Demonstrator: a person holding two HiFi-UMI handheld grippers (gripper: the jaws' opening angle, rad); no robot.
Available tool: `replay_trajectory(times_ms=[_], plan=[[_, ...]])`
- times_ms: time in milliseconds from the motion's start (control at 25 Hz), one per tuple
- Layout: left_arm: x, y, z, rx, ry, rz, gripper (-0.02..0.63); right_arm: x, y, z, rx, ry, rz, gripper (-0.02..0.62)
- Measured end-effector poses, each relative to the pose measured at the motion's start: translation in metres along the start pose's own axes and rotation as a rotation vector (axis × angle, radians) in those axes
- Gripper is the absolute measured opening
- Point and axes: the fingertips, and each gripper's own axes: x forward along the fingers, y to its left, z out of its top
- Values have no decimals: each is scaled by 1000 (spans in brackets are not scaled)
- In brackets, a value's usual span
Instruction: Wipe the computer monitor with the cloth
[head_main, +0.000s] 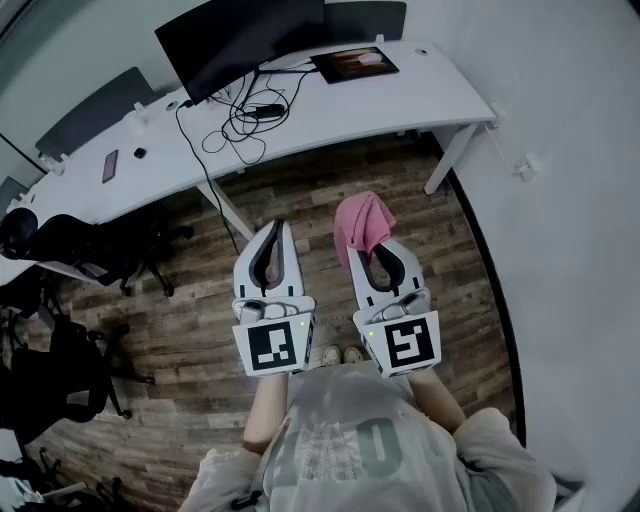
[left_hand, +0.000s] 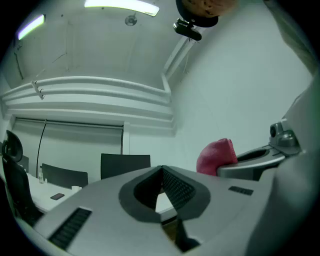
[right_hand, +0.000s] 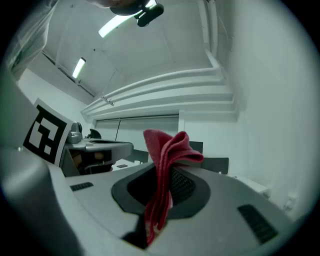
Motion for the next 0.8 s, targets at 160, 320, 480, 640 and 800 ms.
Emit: replay_trajectory(times_ms=[160, 320, 480, 640, 800], plan=[[-9, -1, -5, 41, 40, 7, 14, -5, 0, 1, 17, 2, 15, 51], [-8, -3, -6, 50, 46, 30, 14, -6, -5, -2, 18, 1, 32, 51], [-9, -9, -1, 32, 17, 46, 14, -10, -6, -7, 9, 1, 52, 51], [-6, -15, -10, 61, 39, 51, 14, -9, -15, -11, 38, -10, 73, 51], [1, -13, -15, 72, 46, 63, 14, -3, -31, -20, 28, -15, 59, 51]])
